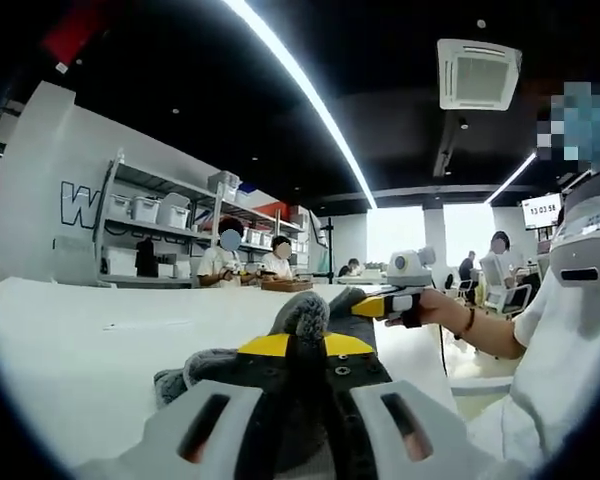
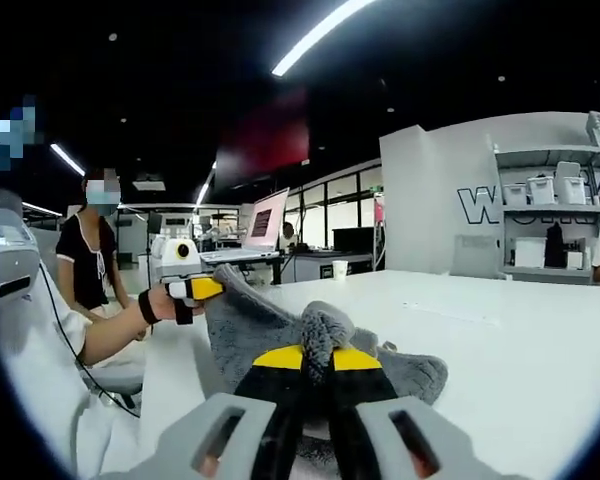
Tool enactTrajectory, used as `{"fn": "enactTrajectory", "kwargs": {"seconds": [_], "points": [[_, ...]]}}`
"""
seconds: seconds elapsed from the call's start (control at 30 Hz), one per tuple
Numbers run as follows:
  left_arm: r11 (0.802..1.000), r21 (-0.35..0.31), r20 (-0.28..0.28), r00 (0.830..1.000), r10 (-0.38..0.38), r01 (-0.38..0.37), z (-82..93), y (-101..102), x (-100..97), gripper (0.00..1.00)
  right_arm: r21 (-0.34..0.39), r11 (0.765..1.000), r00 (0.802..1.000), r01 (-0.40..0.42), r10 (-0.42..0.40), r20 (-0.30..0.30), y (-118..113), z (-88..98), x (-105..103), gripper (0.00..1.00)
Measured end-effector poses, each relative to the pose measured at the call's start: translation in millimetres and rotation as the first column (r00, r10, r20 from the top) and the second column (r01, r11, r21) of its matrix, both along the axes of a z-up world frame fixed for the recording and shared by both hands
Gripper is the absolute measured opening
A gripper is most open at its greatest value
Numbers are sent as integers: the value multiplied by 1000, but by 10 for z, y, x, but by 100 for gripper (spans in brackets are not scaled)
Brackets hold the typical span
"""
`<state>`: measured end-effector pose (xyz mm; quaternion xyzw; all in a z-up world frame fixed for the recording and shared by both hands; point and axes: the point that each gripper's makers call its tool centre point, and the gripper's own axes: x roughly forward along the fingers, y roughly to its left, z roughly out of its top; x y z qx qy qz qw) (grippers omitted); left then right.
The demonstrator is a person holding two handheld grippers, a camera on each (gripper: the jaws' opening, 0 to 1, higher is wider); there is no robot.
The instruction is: Open the folded towel by lifting each exposed corner and separating the folded layers until the towel lies flat within the target outline without major curled edges
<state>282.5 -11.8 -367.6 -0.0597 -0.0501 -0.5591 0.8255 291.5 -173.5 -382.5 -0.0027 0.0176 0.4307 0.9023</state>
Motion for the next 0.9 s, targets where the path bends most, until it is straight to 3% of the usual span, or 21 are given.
{"fn": "enactTrajectory", "kwargs": {"seconds": [0.33, 0.43, 0.7, 0.83, 0.9], "points": [[999, 10, 7, 999, -42, 42, -19, -109, -157, 15, 4, 998, 998, -57, 57, -4, 68, 16, -159, 7], [999, 16, 11, 999, -48, 48, -17, -136, -183, 15, 0, 998, 998, -57, 57, 8, 62, 11, -169, 1], [999, 5, 5, 999, -49, 49, 1, -163, -217, 17, -3, 997, 997, -73, 73, -2, 80, -12, -221, 1], [999, 9, 17, 999, -39, 39, 7, -140, -237, 12, -28, 996, 997, -81, 81, 9, 92, -29, -270, 1], [999, 6, 33, 999, -32, 32, 16, -104, -246, 5, -35, 996, 997, -79, 79, 14, 73, -37, -279, 1]]}}
